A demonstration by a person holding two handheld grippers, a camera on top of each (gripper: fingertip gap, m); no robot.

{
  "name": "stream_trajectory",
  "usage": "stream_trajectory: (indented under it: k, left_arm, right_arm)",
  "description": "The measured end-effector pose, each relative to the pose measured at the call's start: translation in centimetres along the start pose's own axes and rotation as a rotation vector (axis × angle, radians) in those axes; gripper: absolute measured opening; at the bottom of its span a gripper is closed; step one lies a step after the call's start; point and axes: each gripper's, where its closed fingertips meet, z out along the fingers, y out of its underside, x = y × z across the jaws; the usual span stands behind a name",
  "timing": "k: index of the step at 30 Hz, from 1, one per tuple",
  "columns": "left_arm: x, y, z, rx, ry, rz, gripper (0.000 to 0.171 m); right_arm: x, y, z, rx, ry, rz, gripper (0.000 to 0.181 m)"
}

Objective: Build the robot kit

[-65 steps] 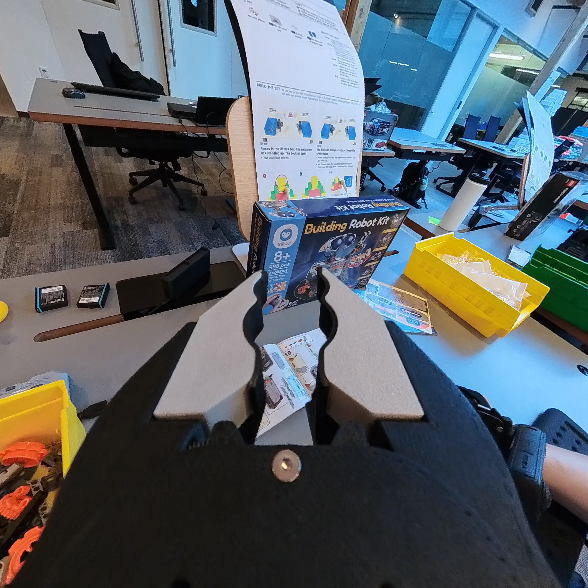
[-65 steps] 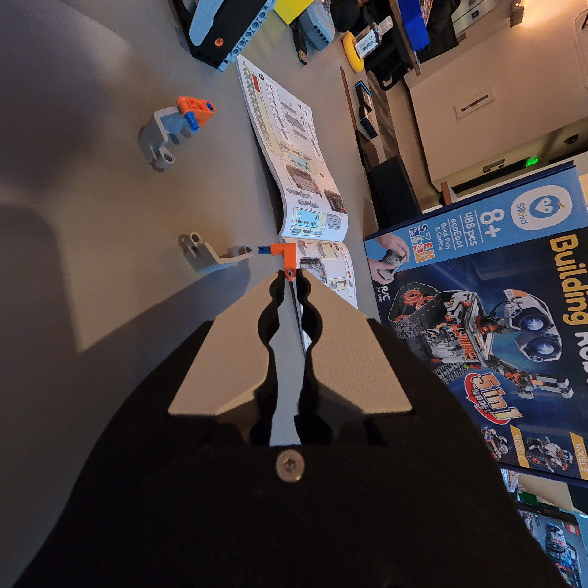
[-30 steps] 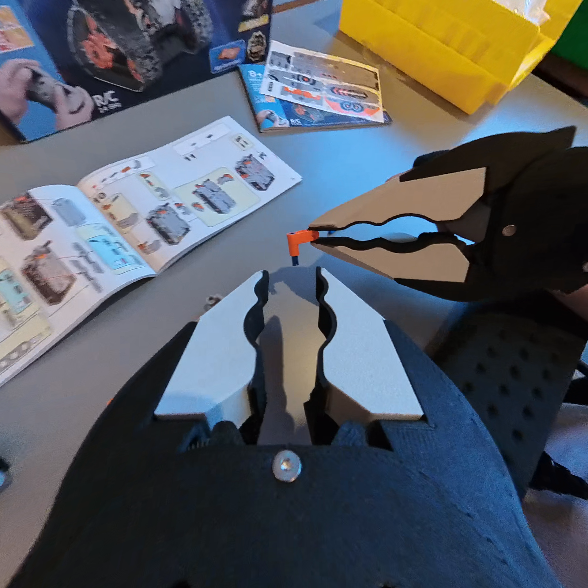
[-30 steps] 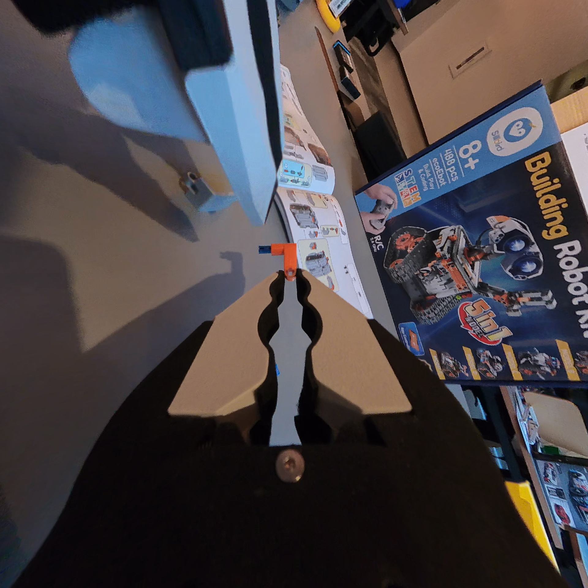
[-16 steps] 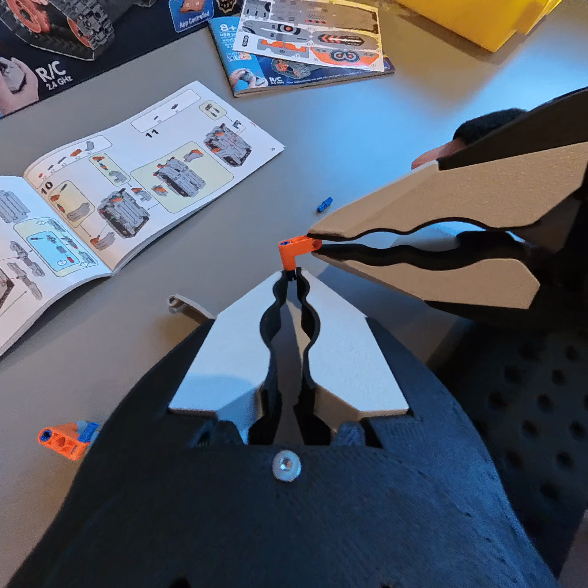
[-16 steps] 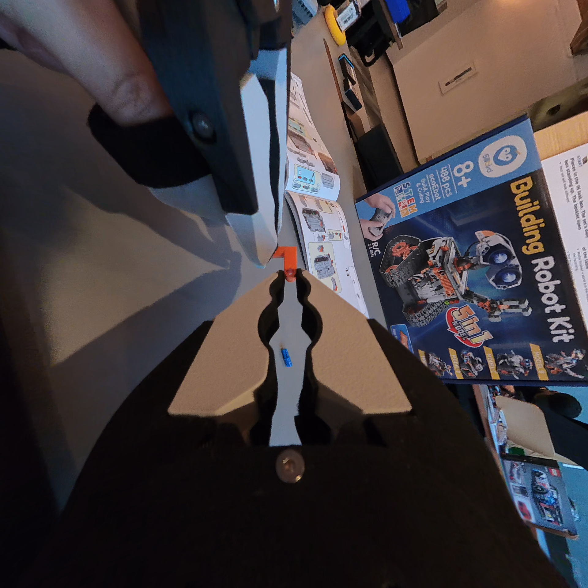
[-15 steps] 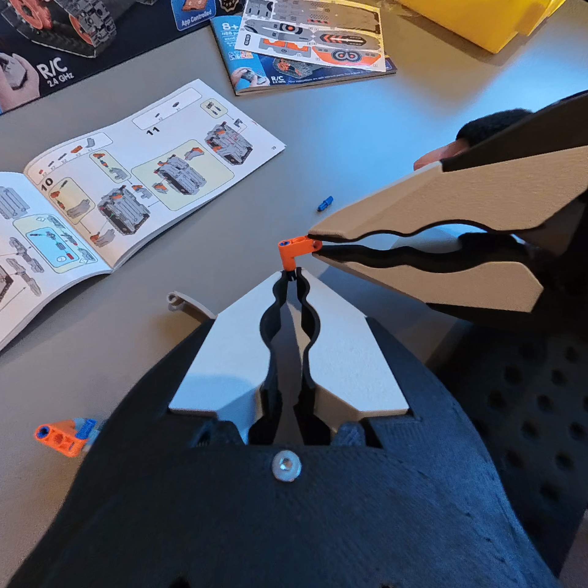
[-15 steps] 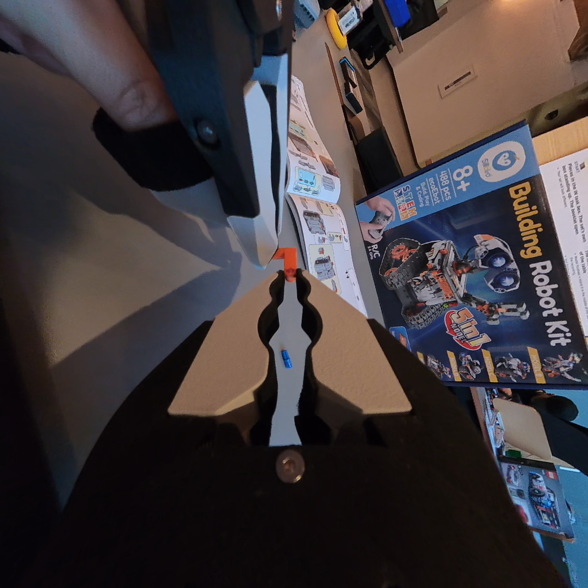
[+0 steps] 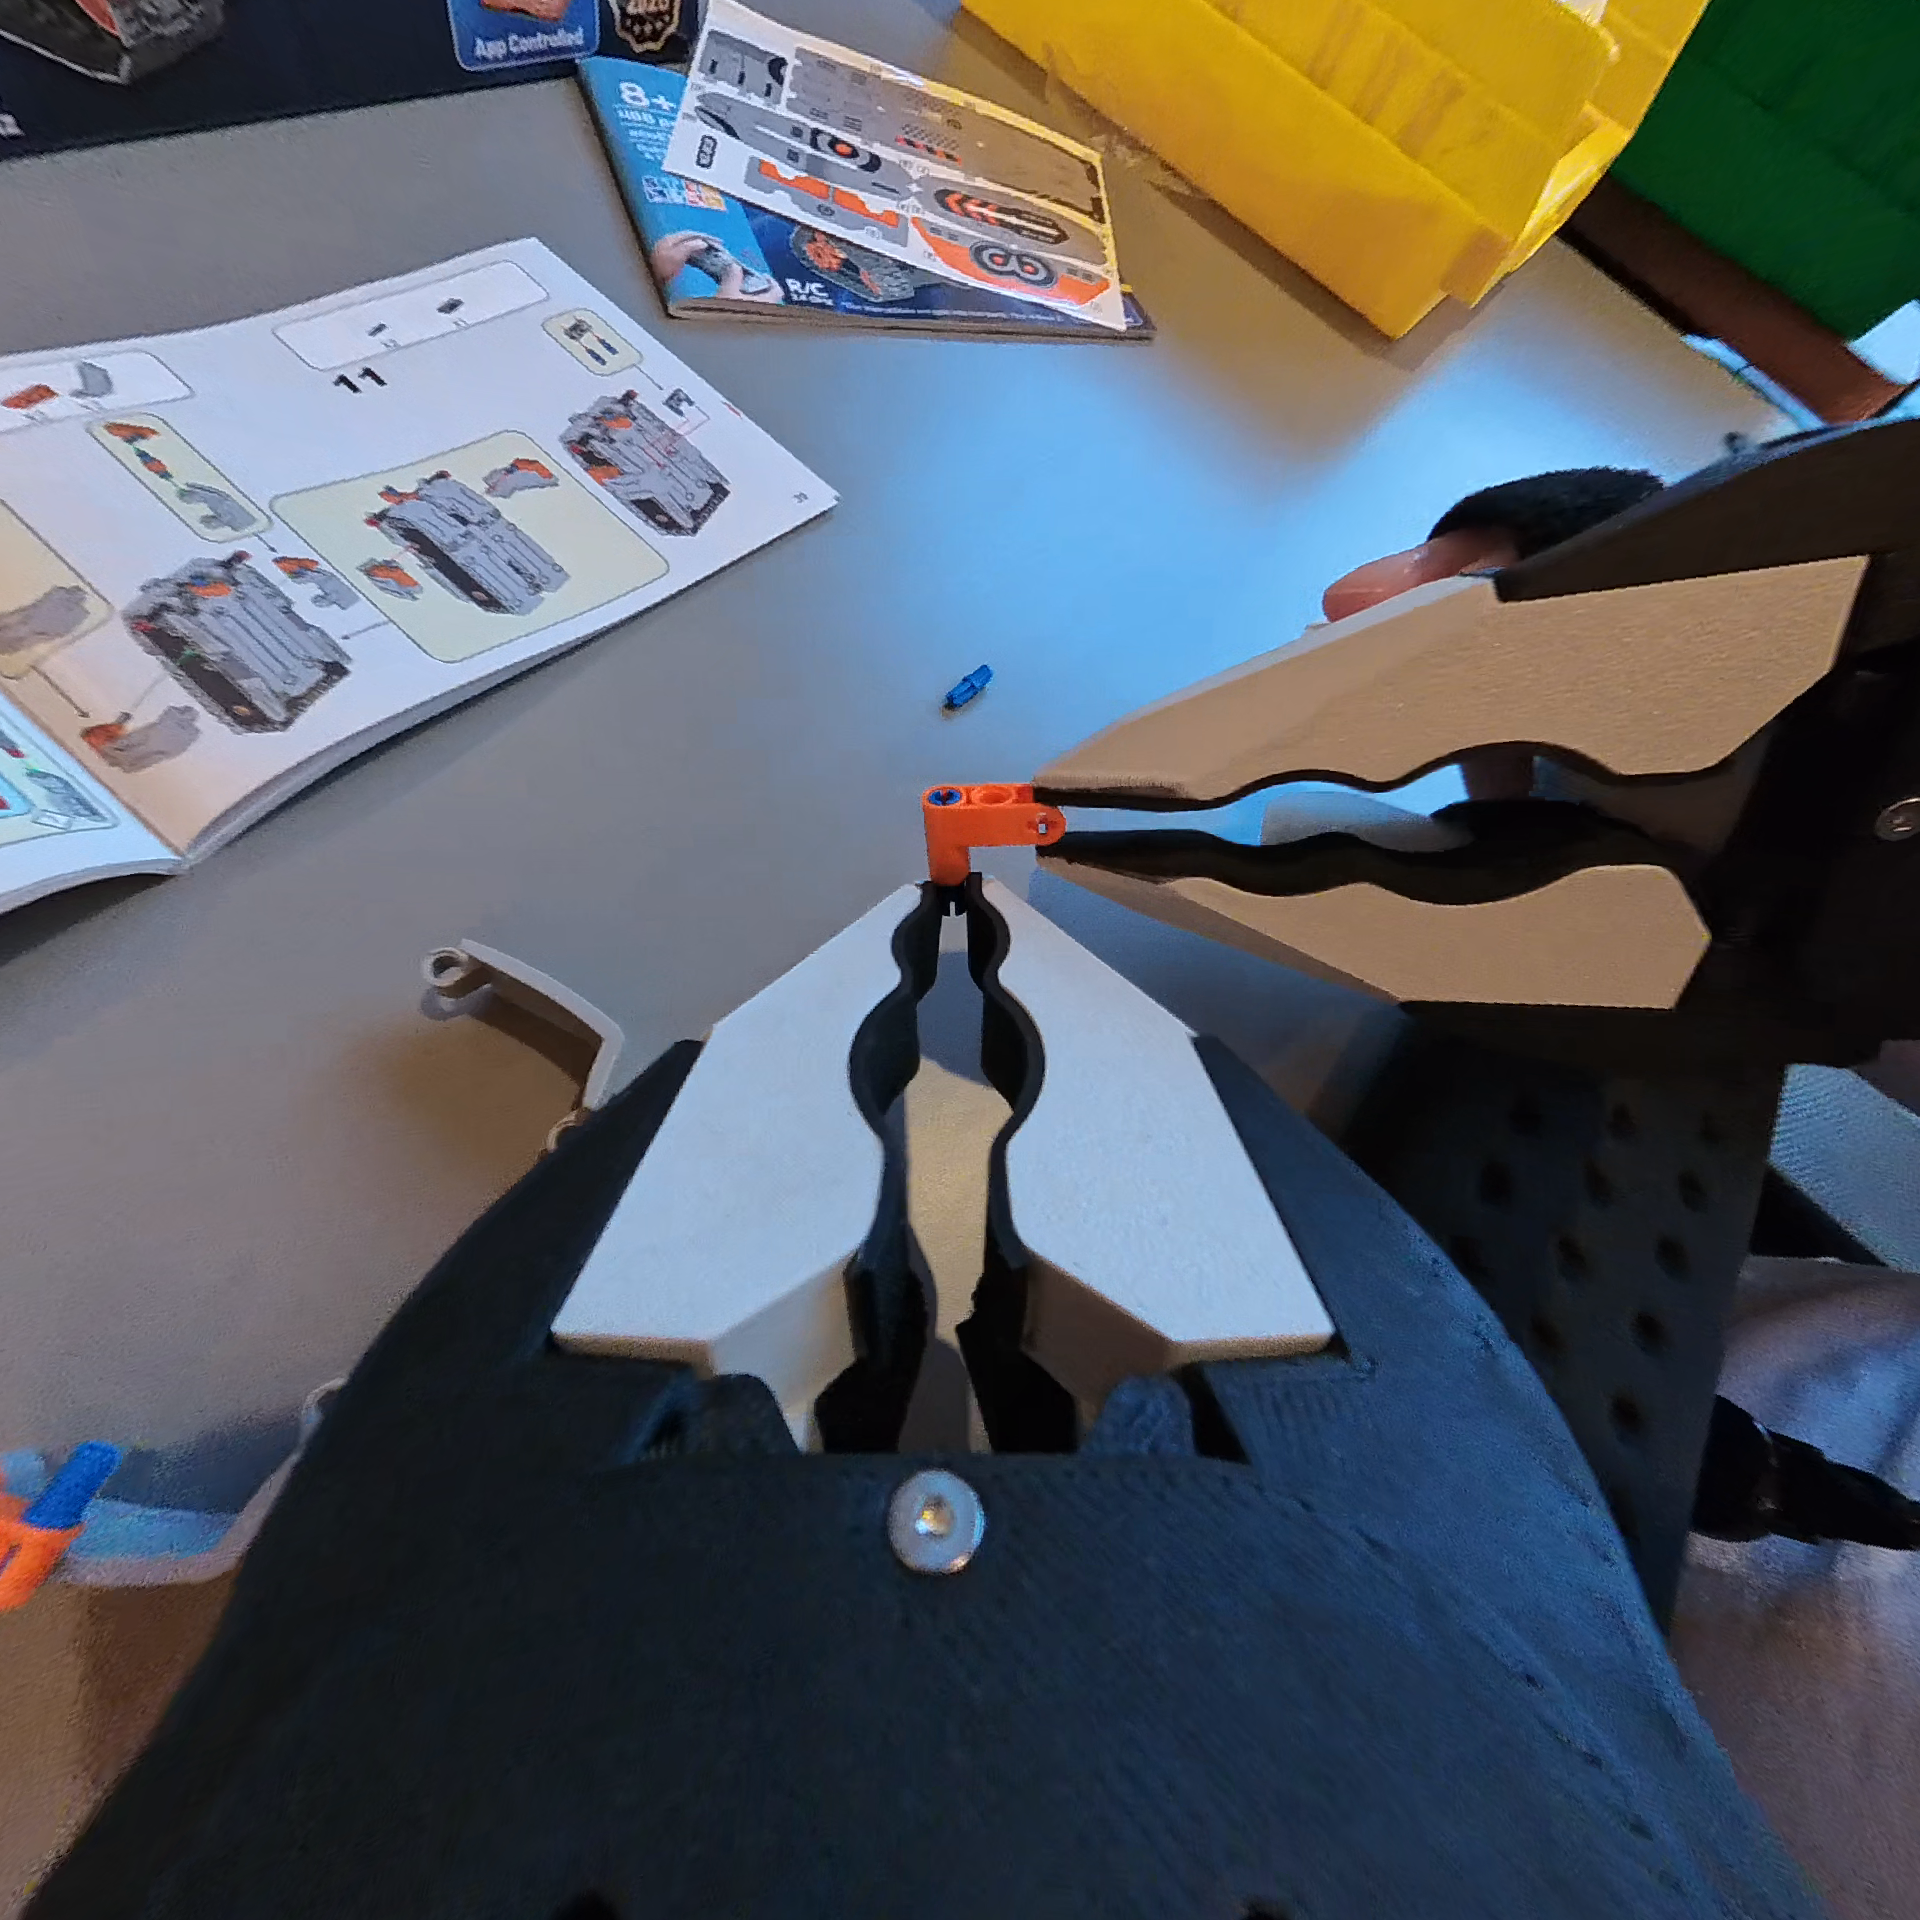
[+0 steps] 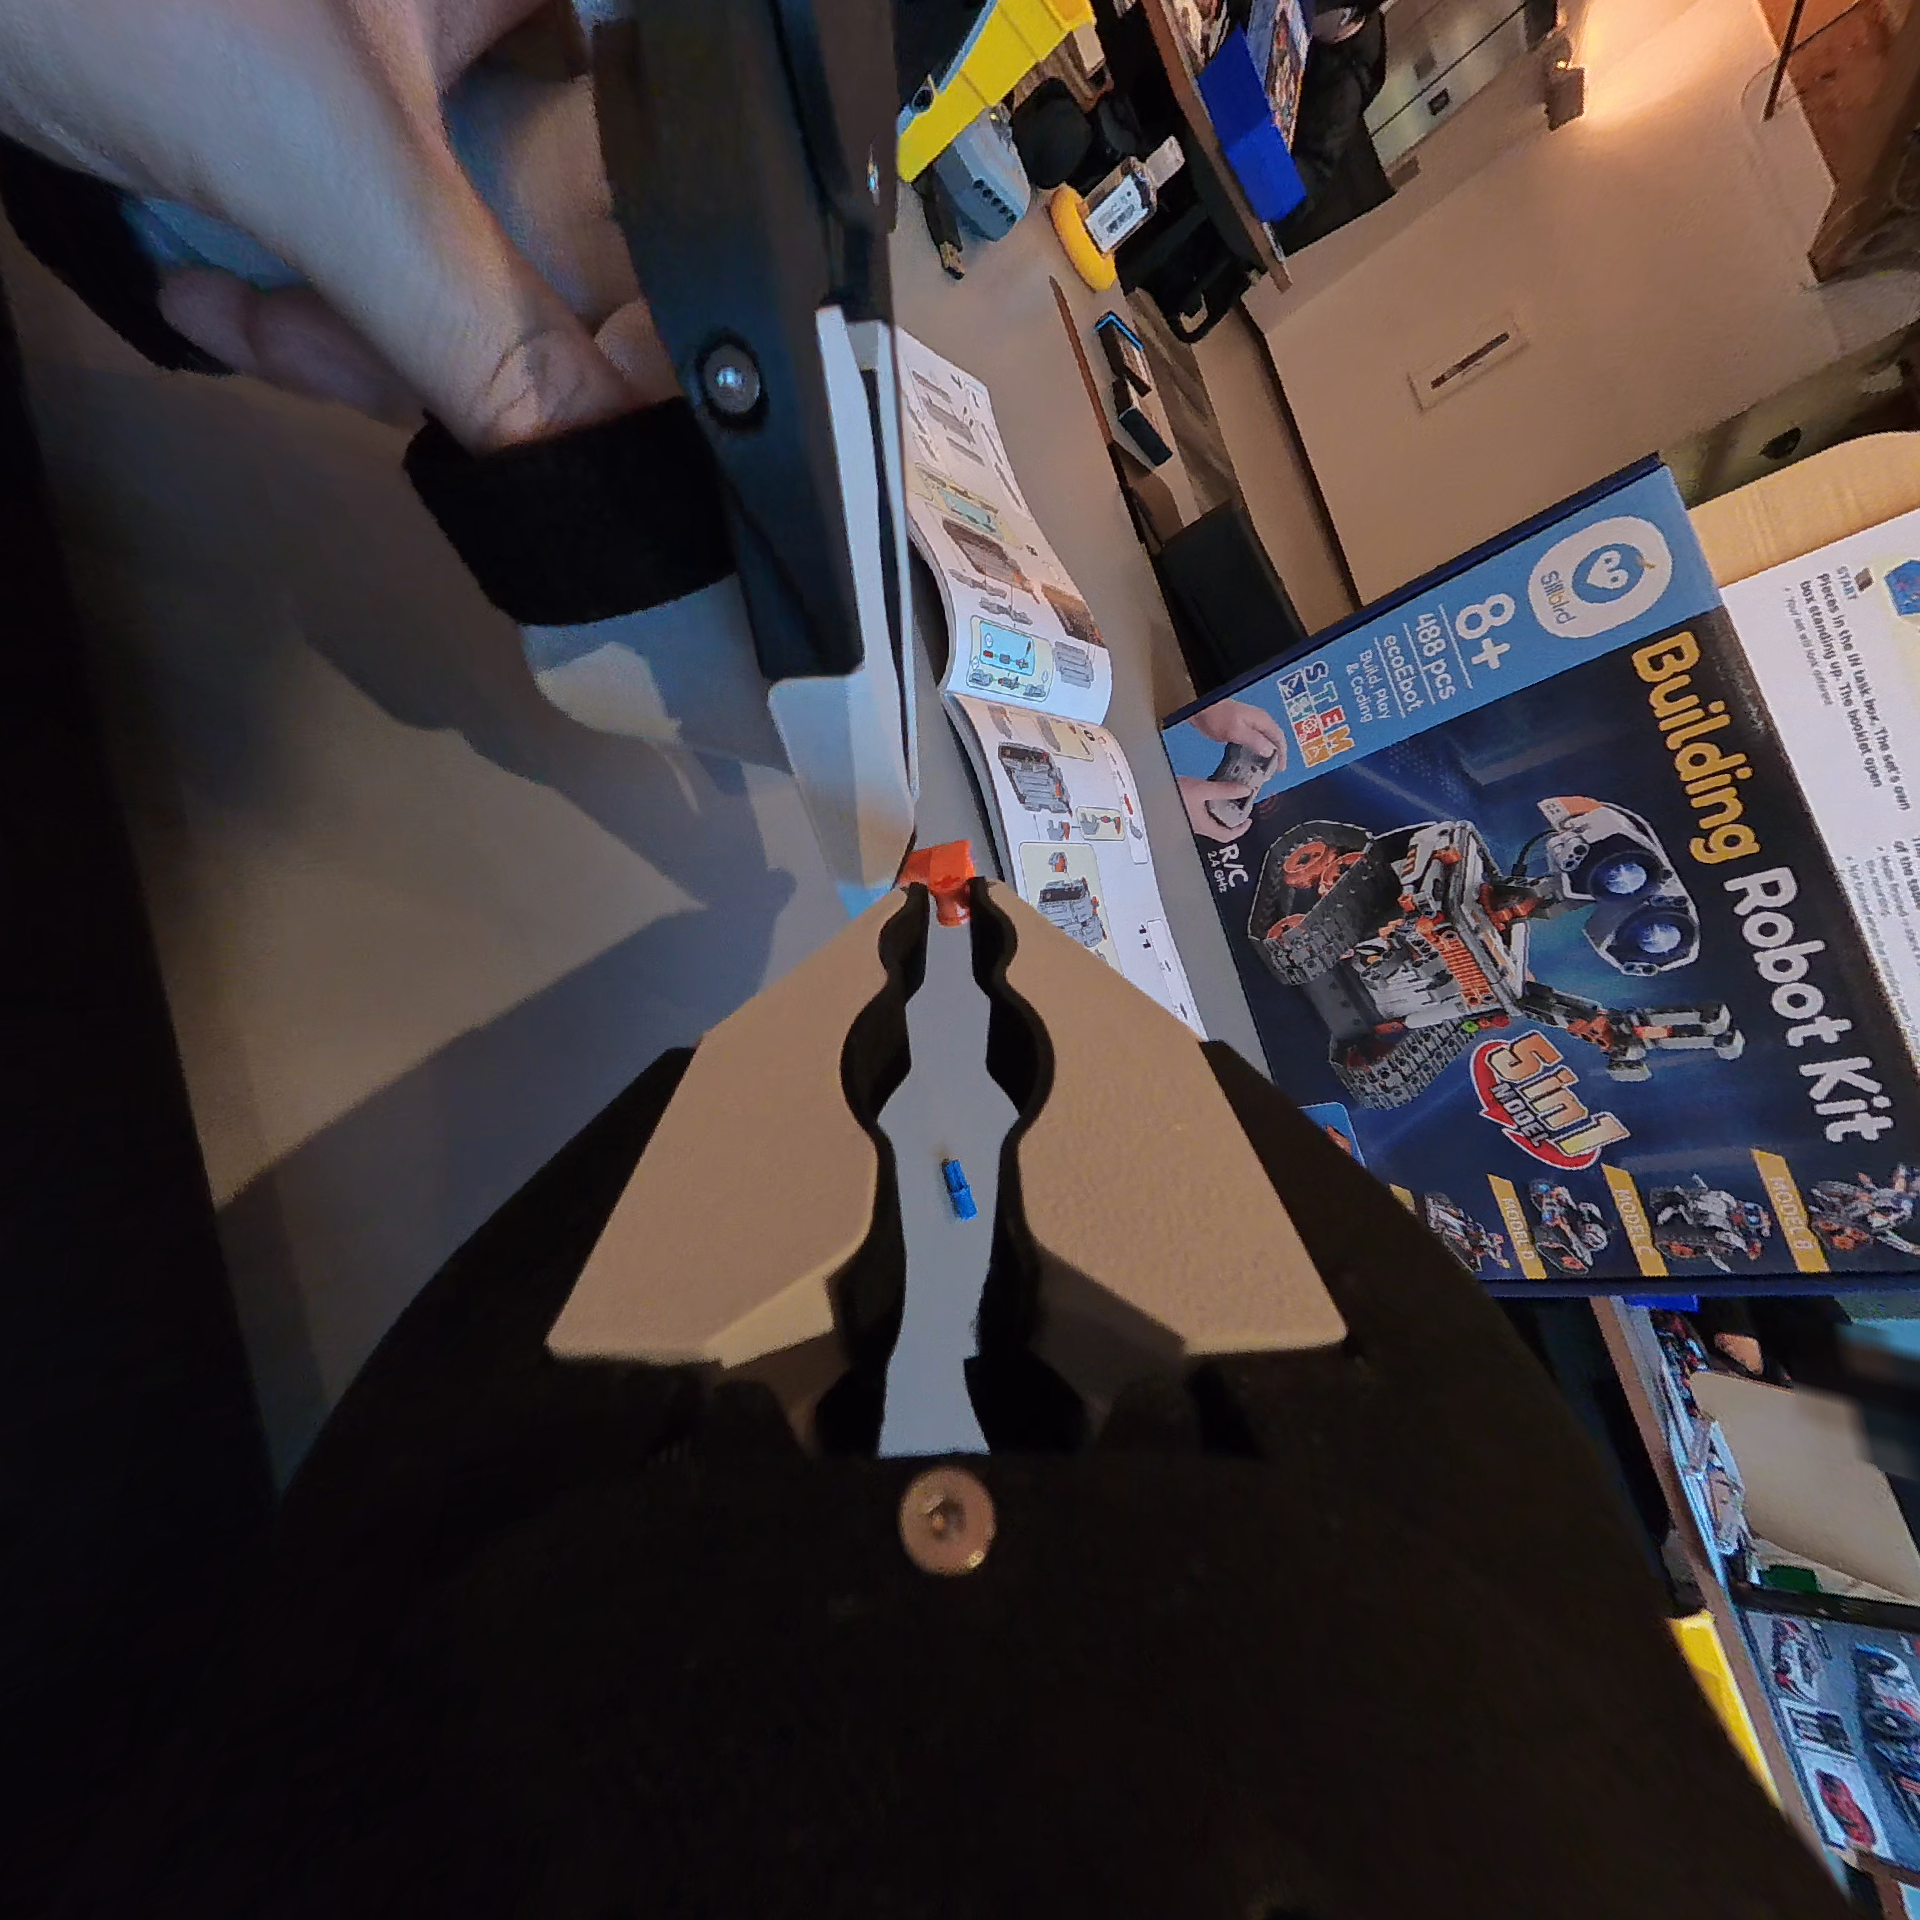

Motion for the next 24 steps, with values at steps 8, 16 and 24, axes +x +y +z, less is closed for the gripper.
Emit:
stream_trajectory:
  k: [8, 16, 24]
  left_arm:
    - [-0.1, -1.3, -0.6, 0.076, 0.077, -0.052, 0.003]
    - [0.1, -1.2, -0.7, 0.056, 0.141, -0.03, 0.003]
    - [1.3, -1.7, -0.5, 0.079, 0.187, 0.031, 0.003]
  right_arm:
    - [0.5, -0.5, -1.0, 0.104, -0.018, 0.117, 0.017]
    - [1.5, 7.2, -1.3, -0.024, -0.227, 0.253, 0.018]
    - [1.1, 10.6, -0.2, -0.026, -0.534, 0.382, 0.018]
